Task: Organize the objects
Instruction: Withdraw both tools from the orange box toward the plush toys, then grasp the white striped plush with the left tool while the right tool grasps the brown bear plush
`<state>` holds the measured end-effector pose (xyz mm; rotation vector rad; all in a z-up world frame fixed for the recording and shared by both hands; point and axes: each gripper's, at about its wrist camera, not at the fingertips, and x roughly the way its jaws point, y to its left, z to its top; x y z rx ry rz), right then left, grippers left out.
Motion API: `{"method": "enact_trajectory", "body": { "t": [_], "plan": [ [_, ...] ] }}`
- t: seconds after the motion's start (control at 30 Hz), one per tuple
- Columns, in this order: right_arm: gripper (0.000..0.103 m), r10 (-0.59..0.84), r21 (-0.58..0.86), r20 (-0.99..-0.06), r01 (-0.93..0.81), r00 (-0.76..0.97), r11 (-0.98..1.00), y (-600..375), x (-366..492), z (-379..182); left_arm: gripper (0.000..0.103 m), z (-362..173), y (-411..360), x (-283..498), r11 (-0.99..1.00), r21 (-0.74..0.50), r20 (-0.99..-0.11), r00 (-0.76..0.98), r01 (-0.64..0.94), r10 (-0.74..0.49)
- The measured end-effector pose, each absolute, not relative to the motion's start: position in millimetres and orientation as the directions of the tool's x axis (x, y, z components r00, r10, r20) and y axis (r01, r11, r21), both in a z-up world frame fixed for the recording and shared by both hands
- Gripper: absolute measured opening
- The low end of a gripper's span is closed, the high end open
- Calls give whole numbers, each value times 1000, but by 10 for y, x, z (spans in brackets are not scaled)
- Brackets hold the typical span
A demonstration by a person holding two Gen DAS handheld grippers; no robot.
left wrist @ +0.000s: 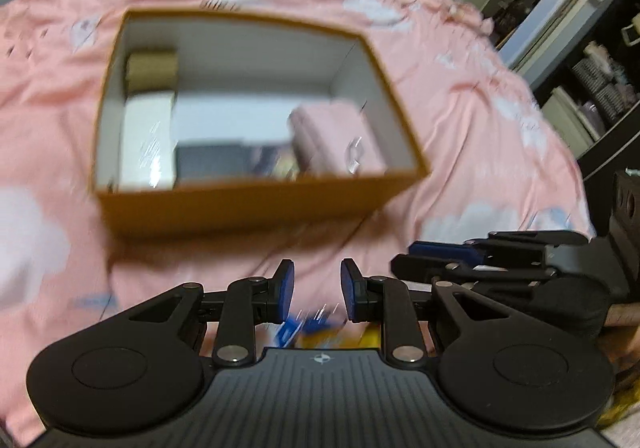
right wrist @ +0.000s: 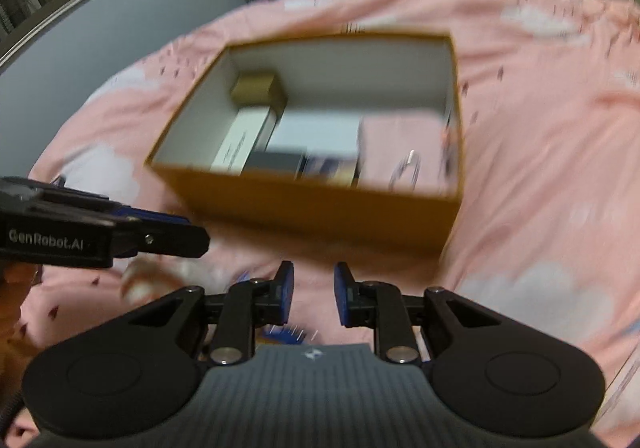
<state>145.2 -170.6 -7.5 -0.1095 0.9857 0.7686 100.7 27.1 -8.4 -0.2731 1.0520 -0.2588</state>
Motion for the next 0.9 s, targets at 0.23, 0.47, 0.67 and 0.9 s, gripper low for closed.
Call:
{"method": "enact_trajectory", "body": {
  "t": [0.23,0.47,0.67,0.9],
  "plan": [
    [41,537,323,-829,-650,155,687,-1532,1318,-228,39,-145,367,757,967,-243,-830,501,73,-246],
    [54,424,250,-905,-754,41,607,-1176,1185,-408,57,-195,517,777,980,-193,-845,500,48,-191],
    [58,374,290,-925,-750,-61,594,-1194,1207,-600,64,-488,644,869,959,-283,-889,381,-21,-254],
    [47,400,391,-904,-672,-152,629,-1368,1296,-675,64,-587,577,821,965,-262,-915,325,-24,-240]
  ]
}}
